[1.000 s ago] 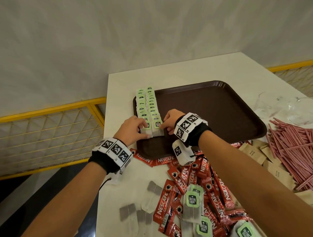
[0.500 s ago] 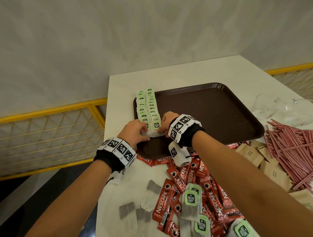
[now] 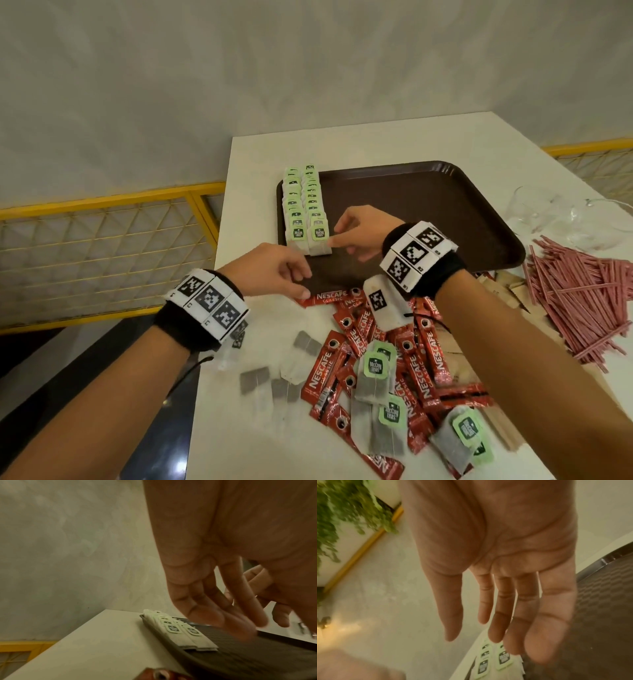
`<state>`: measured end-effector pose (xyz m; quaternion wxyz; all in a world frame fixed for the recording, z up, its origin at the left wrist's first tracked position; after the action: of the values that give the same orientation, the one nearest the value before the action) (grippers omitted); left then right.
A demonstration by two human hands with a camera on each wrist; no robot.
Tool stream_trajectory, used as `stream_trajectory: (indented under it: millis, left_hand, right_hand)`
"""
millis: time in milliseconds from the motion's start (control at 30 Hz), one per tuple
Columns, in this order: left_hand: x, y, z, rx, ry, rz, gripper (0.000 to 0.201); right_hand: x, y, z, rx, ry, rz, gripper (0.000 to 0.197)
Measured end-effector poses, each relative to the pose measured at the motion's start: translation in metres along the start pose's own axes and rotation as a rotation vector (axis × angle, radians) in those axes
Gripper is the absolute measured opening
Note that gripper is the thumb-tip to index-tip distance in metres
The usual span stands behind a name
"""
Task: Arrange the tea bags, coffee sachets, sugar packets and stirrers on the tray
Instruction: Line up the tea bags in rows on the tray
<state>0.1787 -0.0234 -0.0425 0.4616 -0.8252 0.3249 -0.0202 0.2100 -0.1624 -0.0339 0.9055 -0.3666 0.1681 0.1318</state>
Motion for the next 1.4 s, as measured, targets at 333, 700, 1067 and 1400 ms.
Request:
stream_trajectory:
  millis: [333,700,1067,1400]
  left_hand:
    - [-0.045,0.083,-0.002,0.316,0.011,0.389,0.059]
    - [-0.059,0.087,-0.012,0.365,0.053,0.236,0.052]
    - [-0.064,0.054,-0.020,0.157,0.111,-0.021,0.006]
    - [-0.058,0.008,-0.008,-0.549,-0.054,-0.212,0.015]
  right_hand:
    - [-0.088,0.048,-0.022,-0.280,0.023,0.126,0.036]
    - [-0.137,0.079,-0.050,-0.454,0.207,0.116,0.048]
    - [-0.131,0.077,-0.056,-0.439,0.206,0.094,0.046]
    - [-0.105,0.059,-0.046,0.014,0.064,0.126,0.013]
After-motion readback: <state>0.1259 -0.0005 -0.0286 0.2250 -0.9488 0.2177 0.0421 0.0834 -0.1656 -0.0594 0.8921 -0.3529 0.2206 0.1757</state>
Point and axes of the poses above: each hand's wrist, its own x-axis towards the middle knuckle, its own y-axis out of the palm, z = x × y, the point moved 9 cm from there along x, towards the middle knuckle, and after that the axes turned 1 degree about -x, right-handed, at the moved point
